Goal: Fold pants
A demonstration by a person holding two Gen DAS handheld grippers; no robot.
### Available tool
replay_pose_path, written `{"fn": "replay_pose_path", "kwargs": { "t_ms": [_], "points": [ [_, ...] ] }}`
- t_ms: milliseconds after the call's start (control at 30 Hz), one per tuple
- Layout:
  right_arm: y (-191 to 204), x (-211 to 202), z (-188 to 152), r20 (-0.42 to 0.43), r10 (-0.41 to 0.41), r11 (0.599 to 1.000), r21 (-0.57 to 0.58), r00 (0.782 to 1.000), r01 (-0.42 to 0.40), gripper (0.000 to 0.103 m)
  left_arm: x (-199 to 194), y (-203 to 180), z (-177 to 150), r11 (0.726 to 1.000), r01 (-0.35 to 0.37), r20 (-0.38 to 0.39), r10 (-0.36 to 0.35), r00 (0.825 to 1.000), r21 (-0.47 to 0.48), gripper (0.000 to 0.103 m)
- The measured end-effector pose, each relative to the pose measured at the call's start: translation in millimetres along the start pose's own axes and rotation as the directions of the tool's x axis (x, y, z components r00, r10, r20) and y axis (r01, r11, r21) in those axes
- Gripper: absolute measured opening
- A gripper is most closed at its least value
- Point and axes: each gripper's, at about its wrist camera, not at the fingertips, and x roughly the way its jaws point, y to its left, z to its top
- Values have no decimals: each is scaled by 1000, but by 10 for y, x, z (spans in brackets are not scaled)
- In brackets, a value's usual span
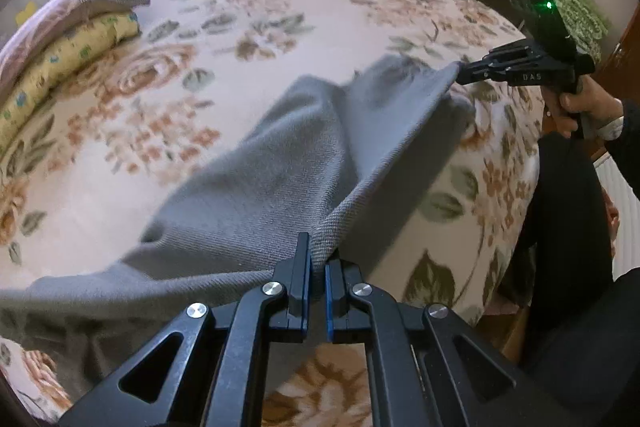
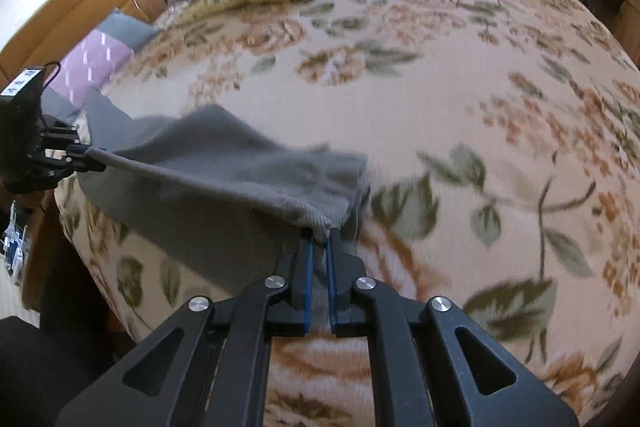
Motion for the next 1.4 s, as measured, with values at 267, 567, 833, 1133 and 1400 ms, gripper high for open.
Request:
{"fn": "replay_pose_path", "kwargs": {
  "t_ms": [267,567,833,1133,1400],
  "points": [
    [74,48,-186,-36,-33,999,-14,999,32,7,66,-50,-177,1000,4,-11,-4,1000,-24,3],
    [149,158,-312,-73,-70,997,-30,995,68,7,153,-64,-275,998,17,-13,-18,1000,-64,4],
    [109,165,-297,-85,-118,993,-19,989,117,8,200,-76,-292,994,19,-2,-19,1000,-108,11],
    [218,-218,-303,-14,-174,985,1,985,174,64,-249,153,-483,961,26,108,4,994,-276,41],
    [782,-193,-27,57,-18,999,-40,998,20,64,-762,570,-881,874,-12,193,120,974,-485,42]
  ]
}}
